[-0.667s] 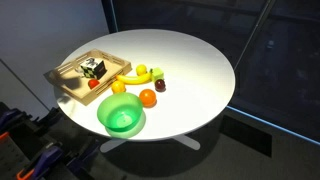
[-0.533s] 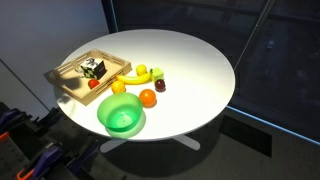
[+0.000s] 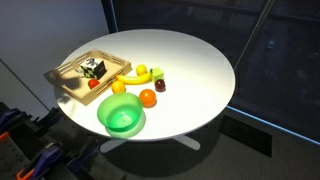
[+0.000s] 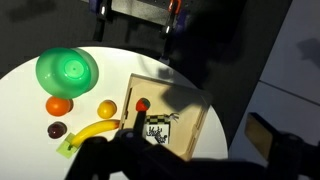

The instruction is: Put the toy lemon in the bowl

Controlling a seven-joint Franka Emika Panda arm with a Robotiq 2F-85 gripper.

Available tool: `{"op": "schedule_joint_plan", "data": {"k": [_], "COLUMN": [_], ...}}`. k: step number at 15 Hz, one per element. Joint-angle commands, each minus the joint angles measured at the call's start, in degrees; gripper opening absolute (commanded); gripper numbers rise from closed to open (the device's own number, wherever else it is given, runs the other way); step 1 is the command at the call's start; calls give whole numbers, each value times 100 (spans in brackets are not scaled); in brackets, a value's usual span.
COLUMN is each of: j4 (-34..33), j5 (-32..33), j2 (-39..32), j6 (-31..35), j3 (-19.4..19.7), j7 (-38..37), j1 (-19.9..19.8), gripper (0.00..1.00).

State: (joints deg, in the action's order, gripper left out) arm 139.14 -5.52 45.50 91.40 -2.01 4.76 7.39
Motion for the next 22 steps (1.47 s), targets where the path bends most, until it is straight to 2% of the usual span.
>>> {"op": "schedule_joint_plan", "data": {"k": [1,7,12,18,22], "j4": [-112,-321,-396,-390,-471], "j5": [5,62,102,134,69], "j2": [-148,-532,-879,-1412,-1815], "j6": [68,479,1184,1912,1937], "j3": [-55,-22,-7,-34,67], "j7": [-39,-154,-418,-1257,-1843], "j1": [-88,-262,-545,-944,-1206], "gripper": [100,100,100,100,100]}}
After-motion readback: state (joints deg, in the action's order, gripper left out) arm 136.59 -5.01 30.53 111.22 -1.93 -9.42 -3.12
